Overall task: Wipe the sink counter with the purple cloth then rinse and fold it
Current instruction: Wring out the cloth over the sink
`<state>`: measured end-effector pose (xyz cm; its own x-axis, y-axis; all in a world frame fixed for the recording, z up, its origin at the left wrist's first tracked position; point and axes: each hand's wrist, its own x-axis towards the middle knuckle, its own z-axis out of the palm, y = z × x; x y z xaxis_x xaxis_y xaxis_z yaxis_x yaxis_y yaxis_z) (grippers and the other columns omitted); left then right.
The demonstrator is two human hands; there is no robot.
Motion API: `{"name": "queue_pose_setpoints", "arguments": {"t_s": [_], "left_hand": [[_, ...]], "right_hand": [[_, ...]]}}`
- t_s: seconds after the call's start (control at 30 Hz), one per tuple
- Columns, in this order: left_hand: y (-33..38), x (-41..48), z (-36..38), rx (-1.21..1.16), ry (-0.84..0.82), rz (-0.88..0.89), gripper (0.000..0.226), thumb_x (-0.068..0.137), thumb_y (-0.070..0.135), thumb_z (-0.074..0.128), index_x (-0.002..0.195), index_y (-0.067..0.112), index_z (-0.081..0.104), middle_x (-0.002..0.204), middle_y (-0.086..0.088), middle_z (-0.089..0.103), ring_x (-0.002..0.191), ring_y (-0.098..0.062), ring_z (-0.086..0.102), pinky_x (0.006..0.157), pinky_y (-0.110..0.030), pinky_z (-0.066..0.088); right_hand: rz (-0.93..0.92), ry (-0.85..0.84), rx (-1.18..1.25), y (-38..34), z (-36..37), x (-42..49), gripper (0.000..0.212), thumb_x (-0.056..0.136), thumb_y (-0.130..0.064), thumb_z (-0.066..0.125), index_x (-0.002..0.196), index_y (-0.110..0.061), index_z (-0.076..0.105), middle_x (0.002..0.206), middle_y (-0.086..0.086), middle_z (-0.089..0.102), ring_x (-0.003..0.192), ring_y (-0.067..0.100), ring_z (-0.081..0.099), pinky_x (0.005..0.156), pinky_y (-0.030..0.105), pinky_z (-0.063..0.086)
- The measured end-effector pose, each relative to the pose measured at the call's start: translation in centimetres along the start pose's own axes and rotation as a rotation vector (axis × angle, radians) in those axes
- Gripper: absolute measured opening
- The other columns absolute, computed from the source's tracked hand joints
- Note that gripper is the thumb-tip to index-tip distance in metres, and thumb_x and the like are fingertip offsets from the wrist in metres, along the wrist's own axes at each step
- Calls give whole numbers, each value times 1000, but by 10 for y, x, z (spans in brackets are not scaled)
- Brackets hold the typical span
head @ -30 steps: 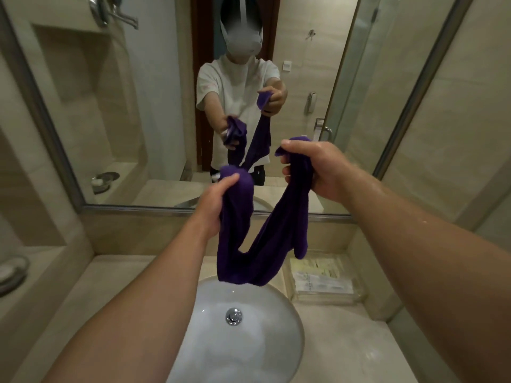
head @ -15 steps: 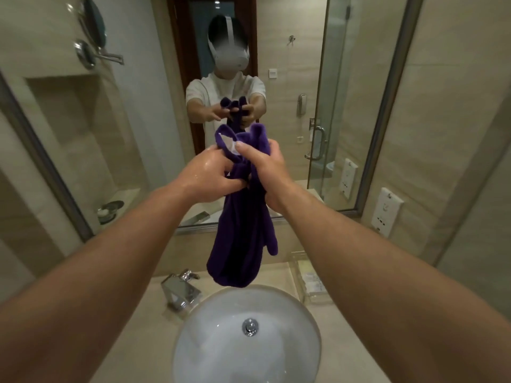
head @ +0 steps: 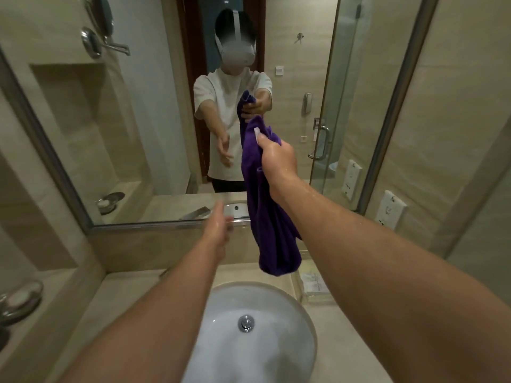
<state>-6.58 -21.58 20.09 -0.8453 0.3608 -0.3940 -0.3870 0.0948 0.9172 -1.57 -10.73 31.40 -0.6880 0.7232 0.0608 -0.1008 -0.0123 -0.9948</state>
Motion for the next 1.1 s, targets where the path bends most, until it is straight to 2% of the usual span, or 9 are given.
{"name": "queue_pose_setpoints", "arguments": {"t_s": [0.07,0.17,0.33,0.43,0.5,0.6,0.67,0.97,1.1], "left_hand": [[-44,4,-2,-121,-65,-342,80,93,71,32,140,10,51,146,-16,48,132,-37,44,108,-62,29],[-87,9,5,-497,-246,-567,84,88,74,38,136,6,47,135,-22,55,134,-45,43,106,-75,24],[-98,13,20,-819,-266,-597,80,82,66,60,132,5,52,124,-26,63,117,-52,54,95,-73,40],[-110,13,19,-897,-235,-616,82,84,71,53,137,8,48,131,-29,56,123,-52,50,96,-74,40],[-117,8,18,-966,-309,-569,79,87,72,49,130,6,53,118,-32,65,107,-56,61,87,-73,47],[-117,5,18,-935,-337,-488,62,90,62,56,122,9,61,111,-30,69,100,-53,66,87,-68,51],[-115,5,20,-858,-324,-451,51,90,52,59,118,10,65,109,-23,72,96,-44,70,90,-58,53],[-120,16,21,-805,-302,-392,27,92,35,60,95,10,69,75,-10,67,52,-27,58,42,-29,48],[-97,22,6,-779,-247,-307,26,94,29,58,100,5,68,77,-13,69,56,-27,67,49,-31,56]], "right_hand": [[5,-30,8,-5,0,3,31,94,-47,58,110,-21,65,95,1,69,85,19,66,67,32,50],[13,-57,31,-9,2,5,34,86,-48,63,108,-22,67,98,2,74,92,24,71,85,43,57],[79,-71,57,-1,-1,5,35,82,-41,68,107,-17,69,98,8,76,92,30,74,88,52,58],[111,-116,34,1,-4,1,30,87,-36,66,107,-14,67,103,12,76,97,31,73,90,50,57],[129,-153,29,2,-7,-3,30,88,-36,67,107,-12,66,103,13,76,94,31,73,88,45,59],[113,-184,-12,8,-10,-9,35,85,-42,71,106,-14,66,103,11,75,88,25,72,78,34,57],[98,-187,-24,13,-10,-10,42,79,-42,78,108,-14,67,102,10,76,94,27,73,88,39,58],[58,-221,-73,12,-4,-19,41,80,-37,79,110,-15,65,103,11,73,97,29,70,88,40,57],[56,-190,-21,6,-8,-18,34,81,-35,78,106,-15,67,84,2,72,74,17,69,64,30,54]]}}
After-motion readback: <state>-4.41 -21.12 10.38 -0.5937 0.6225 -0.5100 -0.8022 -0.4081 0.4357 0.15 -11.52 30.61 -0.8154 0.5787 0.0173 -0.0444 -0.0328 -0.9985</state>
